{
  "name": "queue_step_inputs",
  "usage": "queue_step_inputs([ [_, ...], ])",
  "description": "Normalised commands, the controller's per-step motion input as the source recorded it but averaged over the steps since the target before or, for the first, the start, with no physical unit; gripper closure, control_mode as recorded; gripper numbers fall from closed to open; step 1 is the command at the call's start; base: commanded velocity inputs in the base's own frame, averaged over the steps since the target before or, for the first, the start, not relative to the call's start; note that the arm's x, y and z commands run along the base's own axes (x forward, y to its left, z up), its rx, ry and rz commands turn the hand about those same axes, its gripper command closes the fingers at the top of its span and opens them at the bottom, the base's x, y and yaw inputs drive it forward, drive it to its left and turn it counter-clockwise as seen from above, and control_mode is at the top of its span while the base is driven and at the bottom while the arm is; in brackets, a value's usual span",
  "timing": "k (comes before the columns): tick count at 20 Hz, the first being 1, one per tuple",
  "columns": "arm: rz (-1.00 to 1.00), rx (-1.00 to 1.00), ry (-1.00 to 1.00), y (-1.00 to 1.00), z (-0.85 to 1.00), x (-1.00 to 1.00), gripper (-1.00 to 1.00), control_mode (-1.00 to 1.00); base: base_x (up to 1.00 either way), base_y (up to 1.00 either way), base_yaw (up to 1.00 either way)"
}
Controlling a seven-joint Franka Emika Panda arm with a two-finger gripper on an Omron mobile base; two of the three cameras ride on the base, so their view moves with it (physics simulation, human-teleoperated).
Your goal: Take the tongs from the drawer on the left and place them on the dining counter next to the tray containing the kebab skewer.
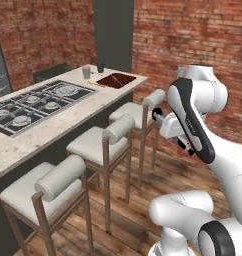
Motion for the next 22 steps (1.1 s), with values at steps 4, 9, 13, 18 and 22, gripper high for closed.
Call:
queue_step_inputs([
  [4, 0.00, 0.00, 0.00, 0.00, 0.00, 0.00, 1.00, 1.00, 0.33, -0.87, 0.57],
  [9, 0.00, 0.00, 0.00, 0.00, 0.00, 0.00, 1.00, 1.00, 0.66, -0.76, 0.63],
  [13, 0.00, 0.00, 0.00, 0.00, 0.00, 0.00, 1.00, 1.00, 0.99, -0.97, 0.34],
  [18, 0.00, 0.00, 0.00, 0.00, 0.00, 0.00, 1.00, 1.00, 1.00, -0.89, 0.13],
  [22, 0.00, 0.00, 0.00, 0.00, 0.00, 0.00, 1.00, 1.00, 0.89, -1.00, 0.32],
])
